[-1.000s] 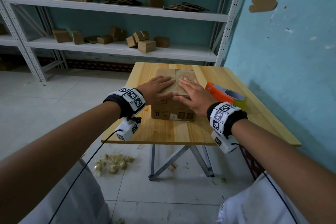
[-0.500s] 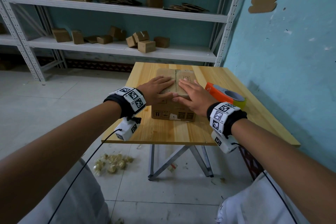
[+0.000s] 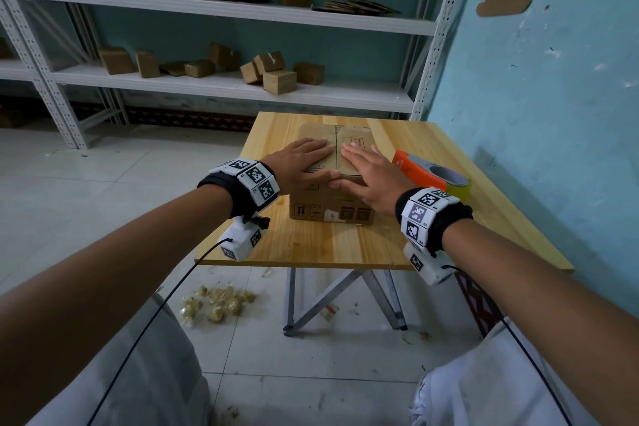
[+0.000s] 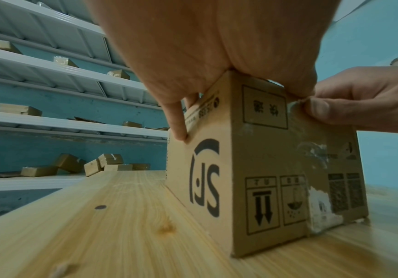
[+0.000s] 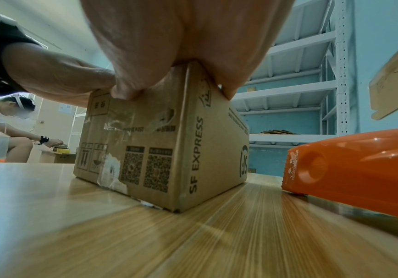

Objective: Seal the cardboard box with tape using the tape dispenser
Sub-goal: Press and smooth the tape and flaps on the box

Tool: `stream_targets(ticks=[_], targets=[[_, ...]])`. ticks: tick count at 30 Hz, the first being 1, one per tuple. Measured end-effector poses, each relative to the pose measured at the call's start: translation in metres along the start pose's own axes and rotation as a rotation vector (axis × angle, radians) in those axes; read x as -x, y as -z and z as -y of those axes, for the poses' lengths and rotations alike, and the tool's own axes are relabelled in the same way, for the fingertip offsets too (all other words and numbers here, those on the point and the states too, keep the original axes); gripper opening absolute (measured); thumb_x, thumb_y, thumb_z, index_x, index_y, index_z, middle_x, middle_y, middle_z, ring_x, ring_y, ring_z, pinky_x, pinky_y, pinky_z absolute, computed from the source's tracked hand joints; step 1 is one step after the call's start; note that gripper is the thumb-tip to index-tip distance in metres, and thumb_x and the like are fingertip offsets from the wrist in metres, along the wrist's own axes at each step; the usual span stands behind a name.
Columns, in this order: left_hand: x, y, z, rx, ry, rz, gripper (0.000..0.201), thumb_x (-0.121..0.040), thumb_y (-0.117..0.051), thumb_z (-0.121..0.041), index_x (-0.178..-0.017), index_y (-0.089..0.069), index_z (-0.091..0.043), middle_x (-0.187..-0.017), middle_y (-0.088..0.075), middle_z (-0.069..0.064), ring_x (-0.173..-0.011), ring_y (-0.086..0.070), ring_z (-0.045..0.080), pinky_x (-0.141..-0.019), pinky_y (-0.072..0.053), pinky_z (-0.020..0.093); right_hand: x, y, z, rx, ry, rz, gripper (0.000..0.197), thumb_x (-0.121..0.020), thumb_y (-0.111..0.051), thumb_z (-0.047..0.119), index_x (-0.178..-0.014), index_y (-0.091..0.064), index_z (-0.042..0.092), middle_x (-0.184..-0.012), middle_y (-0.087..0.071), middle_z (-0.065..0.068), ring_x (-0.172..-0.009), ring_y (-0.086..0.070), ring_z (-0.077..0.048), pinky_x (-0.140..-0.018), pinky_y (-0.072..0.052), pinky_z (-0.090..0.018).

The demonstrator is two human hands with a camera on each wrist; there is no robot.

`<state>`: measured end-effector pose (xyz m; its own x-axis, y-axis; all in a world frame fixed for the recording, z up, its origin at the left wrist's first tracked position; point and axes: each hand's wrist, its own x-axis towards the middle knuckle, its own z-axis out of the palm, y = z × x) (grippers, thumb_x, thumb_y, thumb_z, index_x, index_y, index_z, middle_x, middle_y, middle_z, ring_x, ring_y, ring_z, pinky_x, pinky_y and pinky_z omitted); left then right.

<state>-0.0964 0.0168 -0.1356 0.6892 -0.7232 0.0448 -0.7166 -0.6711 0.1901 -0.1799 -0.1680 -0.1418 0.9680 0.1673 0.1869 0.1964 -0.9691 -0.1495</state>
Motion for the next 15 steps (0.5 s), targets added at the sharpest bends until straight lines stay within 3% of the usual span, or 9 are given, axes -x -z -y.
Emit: stream_targets(ticks=[15], targets=[[0.0068,-0.0023,-0.0036,-0.090,-0.032,-0.074,0.078,-0.089,-0.041,-0.060,-0.153,-0.013,-0.024,-0.160,-0.010,-0.005,-0.147,-0.004,0.016,-0.114,-0.021,0.046,0.0027,-0.0008,0.0027,0.035,0.000,-0.028,0.079,-0.094,-0.055,0.047,-0.155,-0.018,0.011,-0.164,-0.015,-0.005,-0.151,-0.008,-0.020,-0.114,0.004,-0.025]])
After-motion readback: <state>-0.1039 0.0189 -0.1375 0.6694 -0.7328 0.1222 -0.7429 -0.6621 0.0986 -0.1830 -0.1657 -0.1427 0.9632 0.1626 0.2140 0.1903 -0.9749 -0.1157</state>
